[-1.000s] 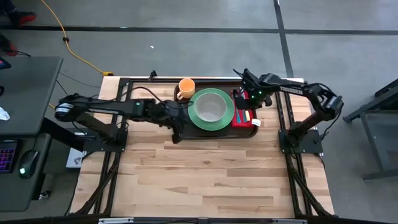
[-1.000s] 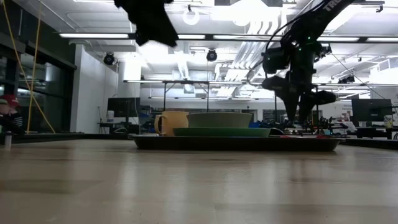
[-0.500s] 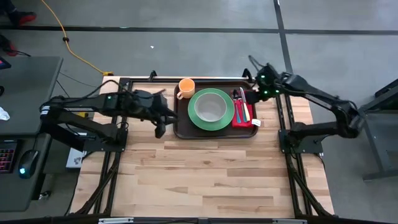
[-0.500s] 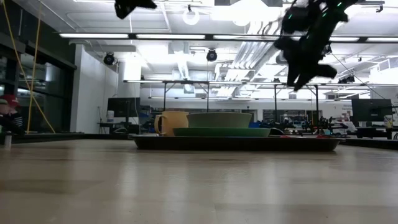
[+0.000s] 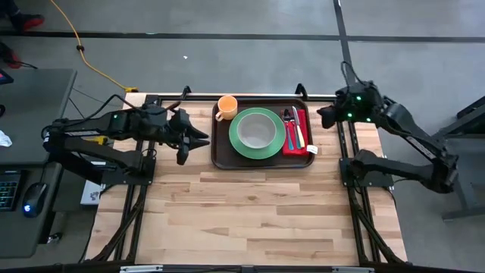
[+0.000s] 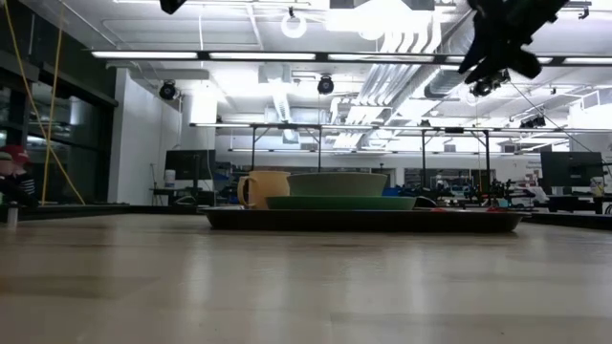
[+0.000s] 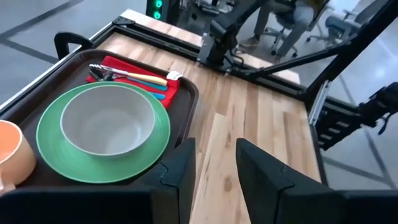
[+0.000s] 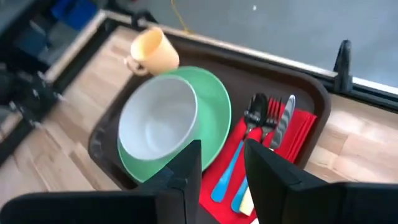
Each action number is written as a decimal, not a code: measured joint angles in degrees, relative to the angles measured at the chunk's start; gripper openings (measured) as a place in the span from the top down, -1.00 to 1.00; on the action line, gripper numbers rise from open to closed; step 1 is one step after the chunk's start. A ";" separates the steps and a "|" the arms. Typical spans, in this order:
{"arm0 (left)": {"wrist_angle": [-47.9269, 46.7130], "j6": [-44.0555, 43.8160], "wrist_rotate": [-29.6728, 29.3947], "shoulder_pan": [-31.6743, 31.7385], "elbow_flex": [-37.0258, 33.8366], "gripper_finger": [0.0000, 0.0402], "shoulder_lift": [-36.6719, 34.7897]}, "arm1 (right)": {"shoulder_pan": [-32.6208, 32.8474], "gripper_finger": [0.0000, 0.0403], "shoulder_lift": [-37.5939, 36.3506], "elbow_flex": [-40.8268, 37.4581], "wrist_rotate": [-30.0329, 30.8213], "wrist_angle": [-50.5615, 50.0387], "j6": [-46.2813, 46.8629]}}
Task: Set up tray
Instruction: Return to Home Position
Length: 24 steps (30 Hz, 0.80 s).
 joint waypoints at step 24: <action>0.18 -6.47 8.71 -0.04 -0.02 0.28 -7.99 | 0.00 0.51 -11.63 -0.02 0.16 -0.03 2.62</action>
